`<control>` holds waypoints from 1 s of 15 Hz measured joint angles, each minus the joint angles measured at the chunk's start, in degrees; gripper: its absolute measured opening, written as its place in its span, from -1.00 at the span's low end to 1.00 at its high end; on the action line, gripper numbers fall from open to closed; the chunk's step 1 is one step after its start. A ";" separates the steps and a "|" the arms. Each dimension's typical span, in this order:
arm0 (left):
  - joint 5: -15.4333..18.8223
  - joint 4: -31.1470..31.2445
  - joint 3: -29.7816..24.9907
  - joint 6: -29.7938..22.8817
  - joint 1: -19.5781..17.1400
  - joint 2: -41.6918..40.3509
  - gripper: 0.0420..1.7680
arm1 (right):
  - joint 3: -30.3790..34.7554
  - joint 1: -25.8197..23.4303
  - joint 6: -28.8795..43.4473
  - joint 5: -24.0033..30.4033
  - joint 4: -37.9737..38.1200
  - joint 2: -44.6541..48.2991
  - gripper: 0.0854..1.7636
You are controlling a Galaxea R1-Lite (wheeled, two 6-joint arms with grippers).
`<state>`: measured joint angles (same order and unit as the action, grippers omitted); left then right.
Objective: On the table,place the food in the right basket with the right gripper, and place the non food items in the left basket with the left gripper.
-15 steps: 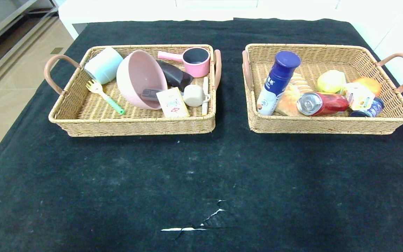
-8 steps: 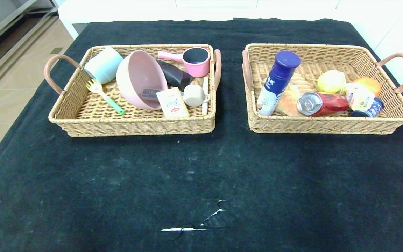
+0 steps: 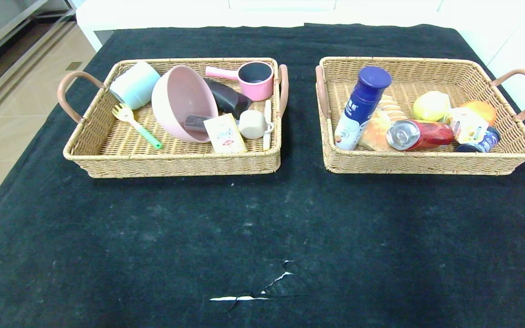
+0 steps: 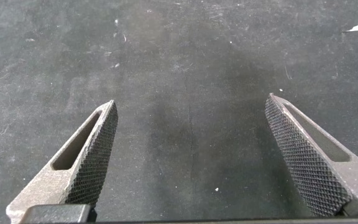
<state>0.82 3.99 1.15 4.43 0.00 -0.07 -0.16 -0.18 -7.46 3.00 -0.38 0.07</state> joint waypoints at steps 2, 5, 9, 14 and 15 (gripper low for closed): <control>0.02 0.09 0.00 0.01 0.00 0.00 0.94 | 0.00 0.07 0.24 0.02 0.02 0.00 0.92; -0.27 0.00 -0.07 -2.78 0.00 0.00 0.94 | 0.06 0.23 4.71 -1.60 0.02 0.00 0.92; -0.71 -0.11 -0.02 -5.05 0.00 0.00 0.94 | 0.16 0.32 5.46 -1.79 0.05 0.00 0.92; -0.71 -0.13 0.00 -5.02 0.00 0.00 0.94 | 0.16 0.34 5.49 -1.77 0.05 0.00 0.92; -0.72 -0.13 0.00 -5.02 0.00 0.00 0.94 | 0.16 0.32 5.49 -1.79 0.07 0.00 0.92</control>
<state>0.10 3.85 1.15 -0.60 0.00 -0.07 0.00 0.13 -1.97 1.21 -0.30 0.07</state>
